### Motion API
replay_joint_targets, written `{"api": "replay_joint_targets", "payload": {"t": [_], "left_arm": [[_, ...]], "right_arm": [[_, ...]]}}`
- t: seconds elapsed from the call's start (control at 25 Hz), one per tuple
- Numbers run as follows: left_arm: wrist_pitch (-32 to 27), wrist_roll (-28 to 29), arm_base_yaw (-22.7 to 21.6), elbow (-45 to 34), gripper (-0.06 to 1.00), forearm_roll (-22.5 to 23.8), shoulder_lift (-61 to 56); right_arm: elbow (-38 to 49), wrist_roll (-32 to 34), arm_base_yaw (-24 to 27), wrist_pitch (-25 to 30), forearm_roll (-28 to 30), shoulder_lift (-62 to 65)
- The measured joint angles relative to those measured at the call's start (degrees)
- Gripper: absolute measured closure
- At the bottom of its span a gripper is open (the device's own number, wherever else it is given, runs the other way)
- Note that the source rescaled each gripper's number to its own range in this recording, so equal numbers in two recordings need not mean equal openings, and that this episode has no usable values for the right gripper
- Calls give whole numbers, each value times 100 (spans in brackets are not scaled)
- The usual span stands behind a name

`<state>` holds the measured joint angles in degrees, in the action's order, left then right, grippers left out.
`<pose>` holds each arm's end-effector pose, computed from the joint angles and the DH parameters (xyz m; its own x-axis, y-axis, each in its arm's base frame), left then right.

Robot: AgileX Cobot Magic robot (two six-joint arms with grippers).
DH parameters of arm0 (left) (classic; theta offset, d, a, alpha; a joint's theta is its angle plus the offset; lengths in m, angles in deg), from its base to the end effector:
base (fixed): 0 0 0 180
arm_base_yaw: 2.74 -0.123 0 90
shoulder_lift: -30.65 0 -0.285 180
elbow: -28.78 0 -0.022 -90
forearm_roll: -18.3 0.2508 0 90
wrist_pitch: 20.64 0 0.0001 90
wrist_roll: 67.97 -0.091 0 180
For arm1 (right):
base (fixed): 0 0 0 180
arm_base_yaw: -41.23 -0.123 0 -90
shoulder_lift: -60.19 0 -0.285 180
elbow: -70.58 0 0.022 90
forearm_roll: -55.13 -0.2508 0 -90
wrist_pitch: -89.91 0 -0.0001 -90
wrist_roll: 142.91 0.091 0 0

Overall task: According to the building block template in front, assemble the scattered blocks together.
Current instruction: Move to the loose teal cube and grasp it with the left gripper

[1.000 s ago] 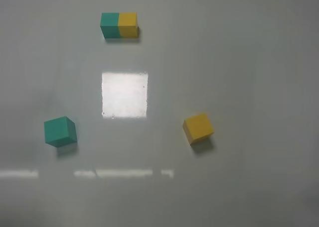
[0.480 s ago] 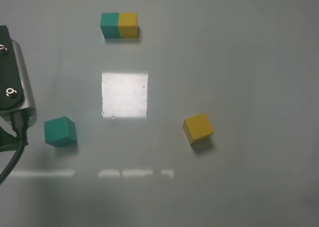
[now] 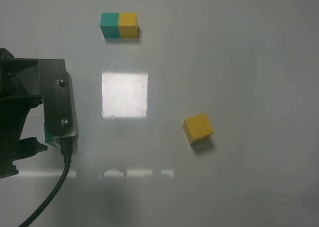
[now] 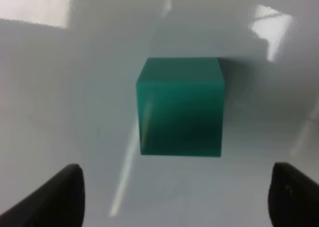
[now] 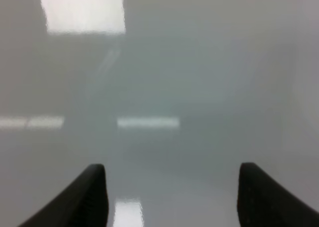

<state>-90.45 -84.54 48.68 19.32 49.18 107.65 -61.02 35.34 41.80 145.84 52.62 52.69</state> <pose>0.1719 -0.1451 0.3669 -0.2306 0.9538 -0.1928 0.7480 0.3005 0.5918 -0.0028 0.0033 0.2852 -0.3713 -0.0023 -0.9285 -0.0260 0.9996 0.0079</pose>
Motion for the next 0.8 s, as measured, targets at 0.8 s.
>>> {"api": "replay_joint_targets", "payload": {"t": [0.8], "left_arm": [[128, 163, -40, 0, 23, 354, 802]], "right_arm": [[0, 0, 0, 0, 0, 0]]}}
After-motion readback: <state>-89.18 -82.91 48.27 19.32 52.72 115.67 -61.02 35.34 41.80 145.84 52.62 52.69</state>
